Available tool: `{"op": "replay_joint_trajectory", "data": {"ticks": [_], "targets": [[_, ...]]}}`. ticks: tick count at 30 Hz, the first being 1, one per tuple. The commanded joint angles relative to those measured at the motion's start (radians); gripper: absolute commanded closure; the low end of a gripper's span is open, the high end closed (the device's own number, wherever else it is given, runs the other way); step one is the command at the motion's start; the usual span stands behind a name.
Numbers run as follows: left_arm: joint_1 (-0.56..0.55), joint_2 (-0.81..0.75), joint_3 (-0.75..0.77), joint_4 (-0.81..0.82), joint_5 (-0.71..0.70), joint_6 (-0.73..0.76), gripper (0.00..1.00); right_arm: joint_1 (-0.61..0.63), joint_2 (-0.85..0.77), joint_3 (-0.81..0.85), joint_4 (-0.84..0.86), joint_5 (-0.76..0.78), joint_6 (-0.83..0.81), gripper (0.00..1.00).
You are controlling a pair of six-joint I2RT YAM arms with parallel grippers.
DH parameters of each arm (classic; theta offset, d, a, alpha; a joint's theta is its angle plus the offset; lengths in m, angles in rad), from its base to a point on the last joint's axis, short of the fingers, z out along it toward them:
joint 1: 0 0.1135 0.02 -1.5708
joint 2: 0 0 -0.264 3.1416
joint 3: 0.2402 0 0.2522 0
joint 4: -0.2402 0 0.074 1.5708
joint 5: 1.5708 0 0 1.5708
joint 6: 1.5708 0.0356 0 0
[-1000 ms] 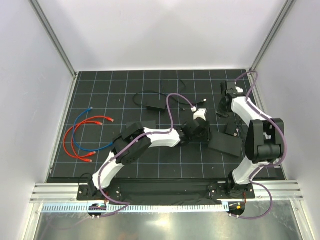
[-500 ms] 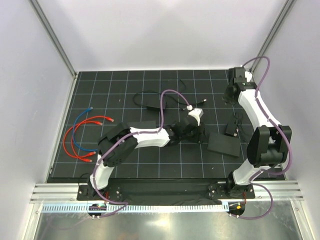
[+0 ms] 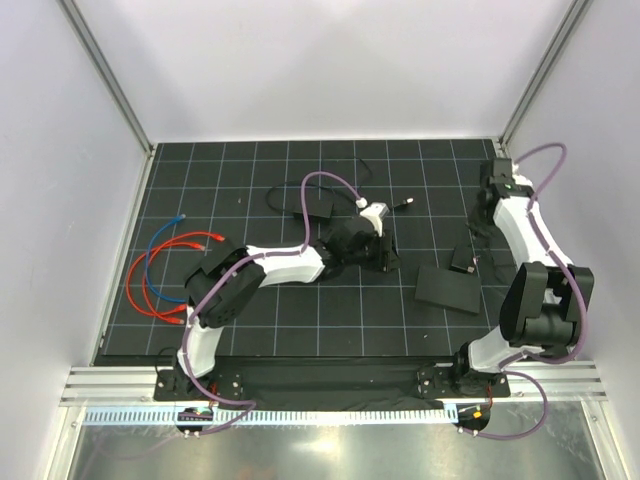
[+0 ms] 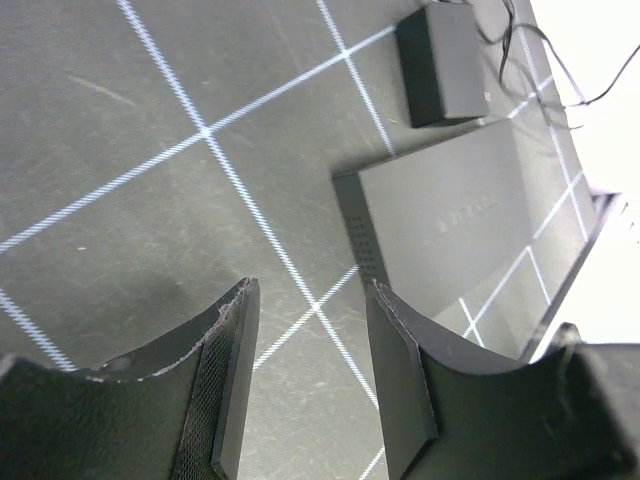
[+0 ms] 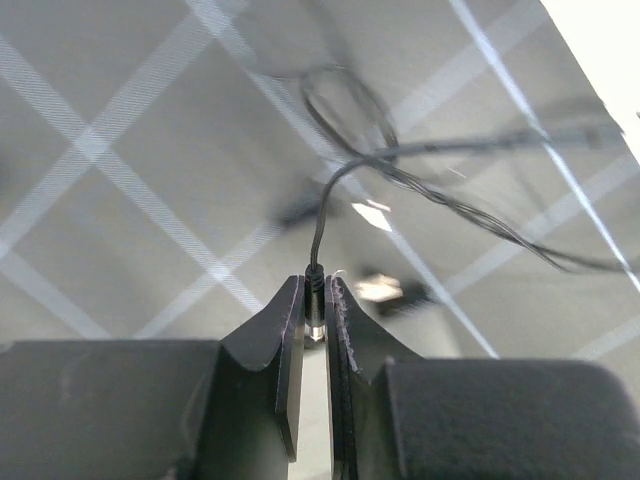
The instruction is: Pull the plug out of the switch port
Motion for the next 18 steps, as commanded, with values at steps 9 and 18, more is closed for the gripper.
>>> {"op": "replay_joint_trajectory", "data": {"ticks": [9,18], "targets": [[-0.007,-0.021,0.0,0.086,0.068,-0.02,0.5,-0.086,-0.085,-0.196,0.03,-0.083,-0.063,0.9],[-0.003,-0.019,-0.003,0.092,0.085,-0.023,0.5,-0.086,0.006,-0.187,0.079,-0.154,-0.089,0.78]]}}
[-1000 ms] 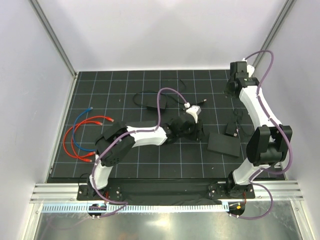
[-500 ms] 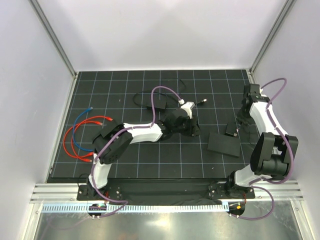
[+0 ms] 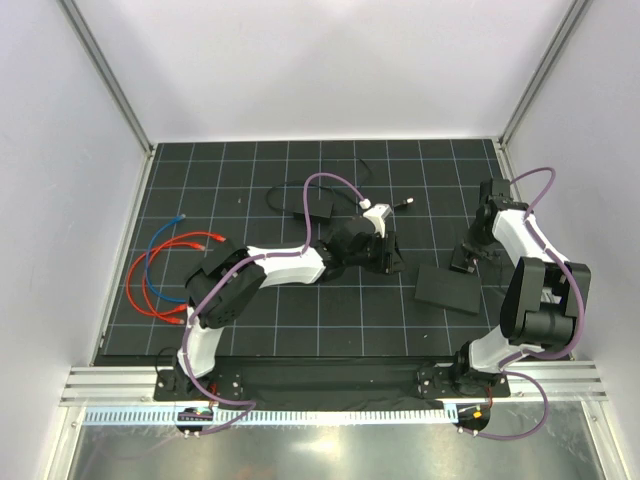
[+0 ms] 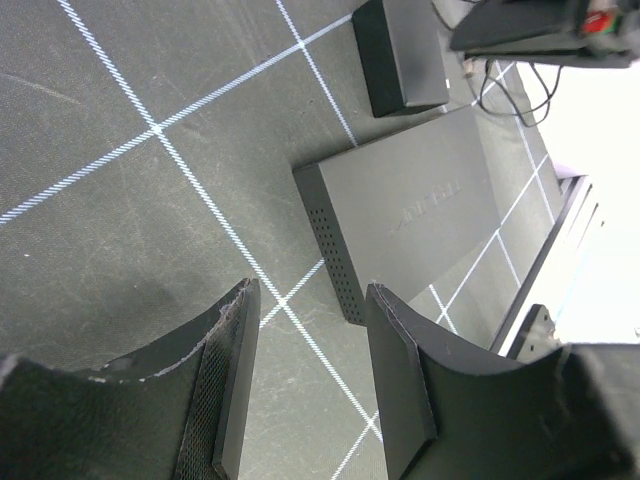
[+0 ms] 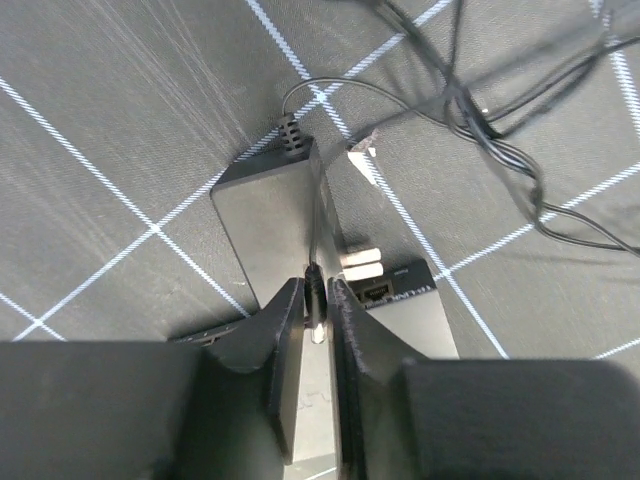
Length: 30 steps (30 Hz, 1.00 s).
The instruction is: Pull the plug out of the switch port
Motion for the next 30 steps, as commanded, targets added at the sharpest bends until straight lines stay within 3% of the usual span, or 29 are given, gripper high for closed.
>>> {"op": "replay_joint_trajectory", "data": {"ticks": [1,11,19,30], "targets": [[0.005,-0.019,-0.002,0.063,0.031,-0.014,0.5,0.002,0.028,0.026,0.027,-0.024,-0.028,0.76],[0.012,0.005,0.004,0.084,0.059,-0.036,0.51,0.001,0.047,0.032,0.013,-0.03,-0.035,0.61],[0.013,0.013,0.002,0.096,0.07,-0.047,0.51,0.002,0.044,0.041,0.01,0.002,-0.042,0.32],[0.019,0.007,-0.008,0.107,0.076,-0.057,0.51,0.025,0.169,0.076,0.056,-0.061,-0.041,0.29]]}}
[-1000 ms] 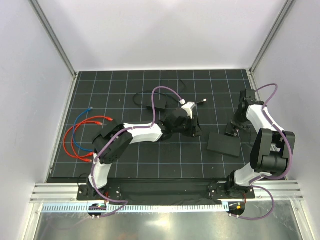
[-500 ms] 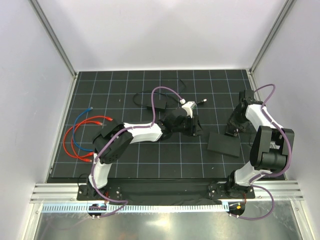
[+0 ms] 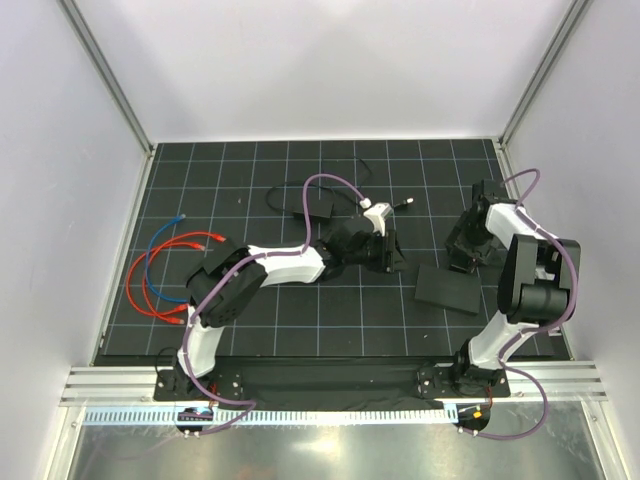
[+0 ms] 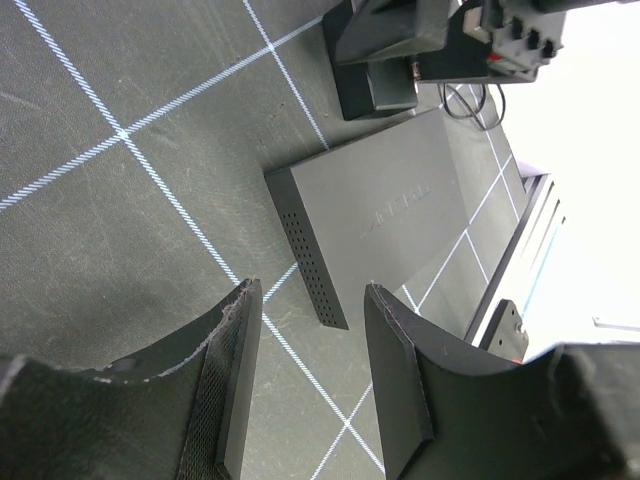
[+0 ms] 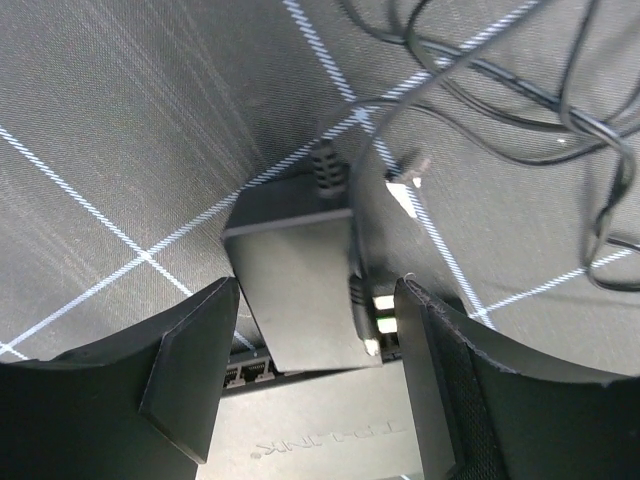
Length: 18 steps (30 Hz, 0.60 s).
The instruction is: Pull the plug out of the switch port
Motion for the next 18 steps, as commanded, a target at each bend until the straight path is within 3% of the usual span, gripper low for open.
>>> {"op": "replay_joint_trajectory", "data": {"ticks": [1,5,10,11,14,18], "targets": [[0.011,-0.003,-0.007,0.069,0.022,-0.012,0.51,0.015,0.02,0.055,0.028,-0.01,-0.003,0.3],[0.013,0.005,-0.007,0.074,0.032,-0.02,0.51,0.027,0.045,0.081,0.033,0.023,0.001,0.33],[0.016,0.012,-0.004,0.078,0.037,-0.027,0.51,0.035,0.088,0.142,0.028,0.041,-0.005,0.47],[0.017,0.015,-0.003,0.078,0.039,-0.029,0.51,0.039,0.095,0.152,0.028,0.038,-0.005,0.57],[0.019,0.022,0.0,0.083,0.048,-0.035,0.51,0.053,0.132,0.204,0.019,0.047,-0.005,0.76],[0.021,0.022,-0.002,0.083,0.049,-0.038,0.51,0.065,0.184,0.34,-0.017,0.093,-0.022,0.9]]}}
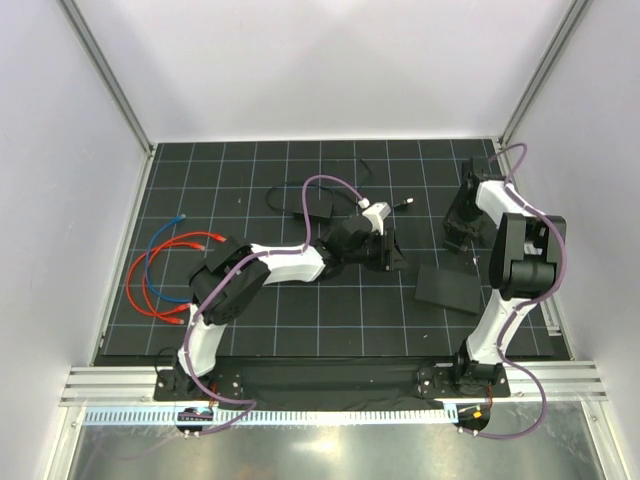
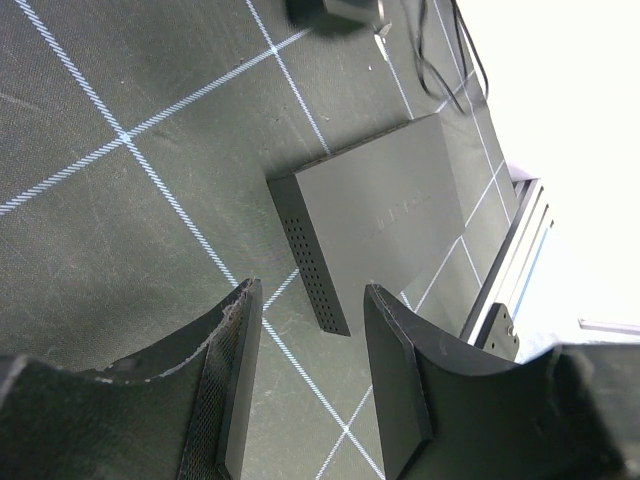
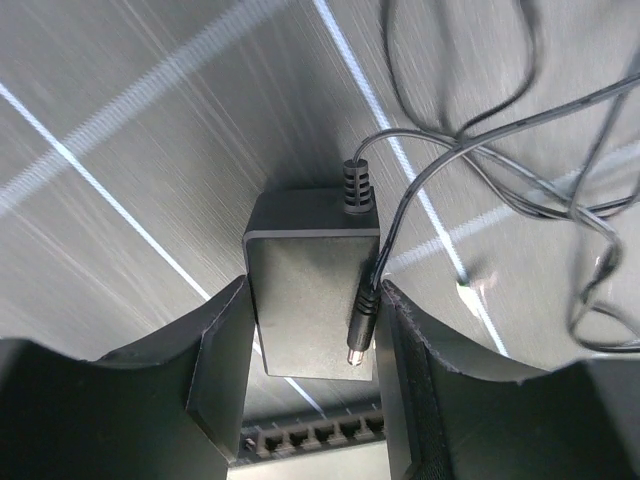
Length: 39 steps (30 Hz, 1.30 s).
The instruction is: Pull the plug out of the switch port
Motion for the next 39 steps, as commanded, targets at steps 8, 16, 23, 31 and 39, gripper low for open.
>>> {"op": "replay_joint_trajectory", "data": {"ticks": [8,16,23,31,39], "targets": [[0.018,-0.004,-0.016,0.061,0.022,-0.024,0.51,0.1,0.147,0.453,-0.096,0.113,-0.079,0.99],[0.031,-0.002,-0.023,0.072,0.026,-0.039,0.51,0.138,0.325,0.714,-0.144,0.113,-0.105,0.99],[0.041,0.018,-0.019,0.094,0.046,-0.061,0.52,0.138,0.394,0.708,-0.139,0.151,-0.128,0.98],[0.039,0.016,-0.019,0.078,0.028,-0.047,0.52,0.138,0.397,0.682,-0.177,0.187,-0.108,0.54],[0.037,0.039,-0.007,0.075,0.029,-0.048,0.52,0.138,0.168,0.405,-0.129,0.204,-0.053,0.17]]}}
